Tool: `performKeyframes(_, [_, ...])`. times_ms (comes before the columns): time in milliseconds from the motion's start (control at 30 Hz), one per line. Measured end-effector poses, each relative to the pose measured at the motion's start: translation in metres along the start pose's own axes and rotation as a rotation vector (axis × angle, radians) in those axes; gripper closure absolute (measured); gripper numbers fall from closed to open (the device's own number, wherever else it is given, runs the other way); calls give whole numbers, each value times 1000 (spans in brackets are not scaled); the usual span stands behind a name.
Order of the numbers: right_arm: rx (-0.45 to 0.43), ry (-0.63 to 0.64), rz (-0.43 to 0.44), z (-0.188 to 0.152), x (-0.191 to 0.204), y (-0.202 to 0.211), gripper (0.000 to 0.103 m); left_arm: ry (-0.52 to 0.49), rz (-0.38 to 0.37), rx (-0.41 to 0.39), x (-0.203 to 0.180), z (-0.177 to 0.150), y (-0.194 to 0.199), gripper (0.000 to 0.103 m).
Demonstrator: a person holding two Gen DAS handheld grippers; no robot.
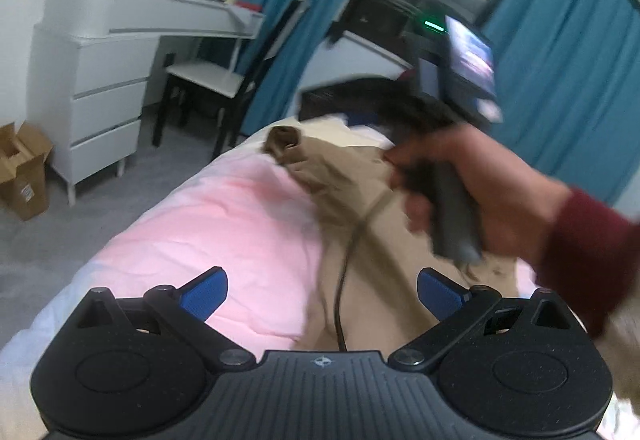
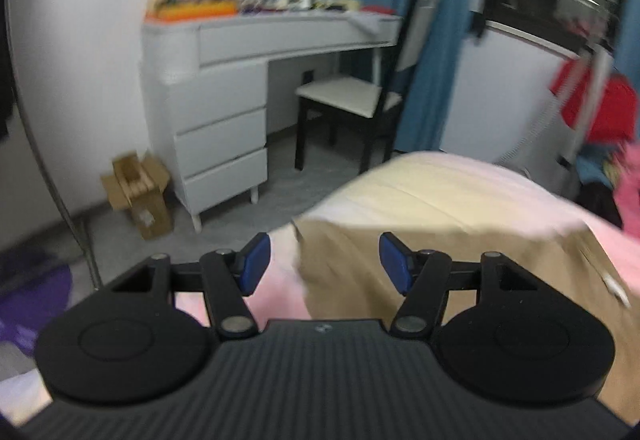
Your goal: Fold clothes
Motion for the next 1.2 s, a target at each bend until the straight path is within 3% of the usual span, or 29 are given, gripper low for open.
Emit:
performKeyframes(100, [41, 95, 4, 12, 22, -49, 42, -11, 25, 21, 14, -2, -10, 3])
performKeyframes(200, [108, 153, -53, 4, 27, -84, 42, 9, 42, 36, 24, -5, -19, 4])
performKeyframes(267, [167, 156, -94, -6, 20, -102, 47, 32, 33, 41, 29, -7, -22, 4])
performKeyframes(367, [218, 135, -129, -20, 7, -112, 75, 27, 16, 52, 25, -9, -27, 4])
performKeyframes(400, [218, 117, -143, -20, 1, -111, 89, 22, 11, 56, 23, -11, -29, 4])
performKeyframes(433, [215, 93, -153, -20, -4, -109, 90, 12, 14, 55, 19, -12, -29, 5])
performKeyframes(667, [-11, -181, -187, 15, -82, -21, 92, -61, 2, 28, -11, -17, -28, 5])
performKeyframes(767, [-106, -326, -212, 10, -131, 29, 92, -89, -25, -5, -27, -16, -19, 5])
performKeyframes(833, [-183, -435, -236, -7, -166, 66, 92, -105, -76, -32, -41, -15, -10, 5])
performKeyframes(900, [-215, -507, -297, -34, -196, 89, 92, -111, -185, -51, -59, -16, 1, 5])
performKeyframes(1000, [-243, -617, -369, -84, -232, 116, 92, -136, -265, -74, -81, -23, 11, 4])
performKeyframes(1067, [-248, -723, -386, -124, -253, 128, 92, -164, -282, -47, -93, -34, 7, 4])
performKeyframes(1200, [-202, -889, -393, -190, -283, 132, 90, -240, -237, 10, -108, -54, -7, 4])
Point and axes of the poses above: each gripper's, at about its wrist camera, not at the fingertips, and y roughly against the way its jaws point, x to its left, z to its top, the point moved 9 cm from there along -y, roughly the way its jaws point, and after that the axes turned 2 degrees about y, right-handed, at the moved point
